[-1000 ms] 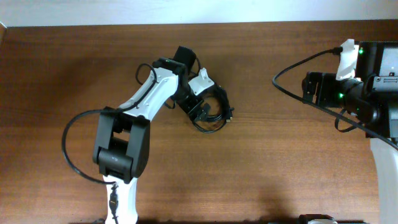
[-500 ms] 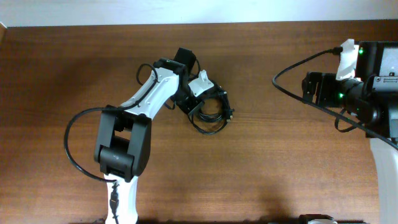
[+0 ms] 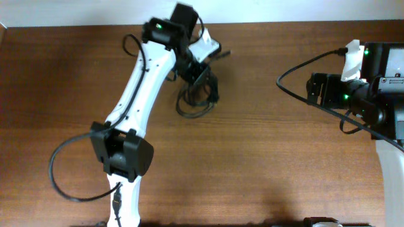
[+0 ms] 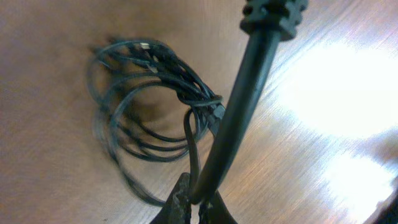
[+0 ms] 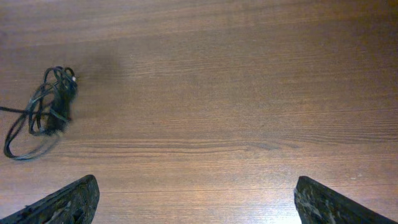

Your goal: Untangle cables

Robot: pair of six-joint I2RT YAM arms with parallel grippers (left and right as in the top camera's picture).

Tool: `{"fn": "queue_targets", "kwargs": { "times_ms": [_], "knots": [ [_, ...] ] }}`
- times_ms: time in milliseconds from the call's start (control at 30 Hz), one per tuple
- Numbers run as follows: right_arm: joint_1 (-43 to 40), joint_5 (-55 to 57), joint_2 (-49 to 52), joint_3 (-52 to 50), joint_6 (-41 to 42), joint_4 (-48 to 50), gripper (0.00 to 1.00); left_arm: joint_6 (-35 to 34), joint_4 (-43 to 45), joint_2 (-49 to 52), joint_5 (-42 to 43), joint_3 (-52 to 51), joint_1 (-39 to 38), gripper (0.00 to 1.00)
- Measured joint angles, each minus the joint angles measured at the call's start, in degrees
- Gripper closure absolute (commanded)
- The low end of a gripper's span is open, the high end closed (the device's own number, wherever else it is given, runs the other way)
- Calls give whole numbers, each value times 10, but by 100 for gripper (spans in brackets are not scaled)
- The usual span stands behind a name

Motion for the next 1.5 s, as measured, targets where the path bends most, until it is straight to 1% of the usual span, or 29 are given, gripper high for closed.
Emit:
{"fn": "queue_targets", "kwargs": {
  "times_ms": [33, 100, 200, 267, 333, 400, 533, 633, 733, 833, 867, 1033, 1133, 1267, 1367, 1500],
  "knots": [
    [0, 0, 0, 0, 0, 0, 3, -8, -12, 1, 0, 29, 0, 100],
    [0, 0, 0, 0, 0, -1, 3, -41, -73, 2, 0, 158, 0, 100],
    [0, -1, 2, 0, 0, 0, 3, -65, -125, 2, 0, 277, 0, 100],
    [0, -3, 2, 0, 0, 0, 3, -82, -136, -4, 2, 348, 0, 100],
    [0, -9, 2, 0, 0, 0, 4, -96, -136, -12, 2, 383, 0, 100],
    [0, -21, 2, 0, 0, -2, 4, -103, -137, -15, 2, 391, 0, 100],
    [9, -64, 6, 0, -9, 7, 4, -109, -139, -15, 2, 390, 0, 100],
    [49, -96, 18, 0, -49, 30, 4, -111, -139, -15, 2, 390, 0, 100],
    [101, -113, 41, 0, -113, 49, 4, -111, -139, -15, 2, 390, 0, 100],
    [136, -120, 66, 0, -162, 58, 12, -111, -139, -16, 2, 390, 0, 100],
    [150, -123, 84, 0, -173, 61, 12, -111, -139, -16, 2, 390, 0, 100],
    [152, -95, 97, 0, -178, 68, 12, -111, -139, -16, -2, 378, 0, 100],
    [152, -47, 89, 0, -173, 66, 12, -111, -133, -16, -5, 323, 0, 100],
    [152, 3, 63, 0, -166, 66, 12, -110, -99, -10, -8, 232, -5, 100],
    [152, 48, 36, 0, -147, 67, 11, -106, -54, 0, -10, 159, -14, 100],
    [152, 106, 21, 0, -121, 67, 11, -82, 11, 8, -4, 49, -33, 100]
  ]
}}
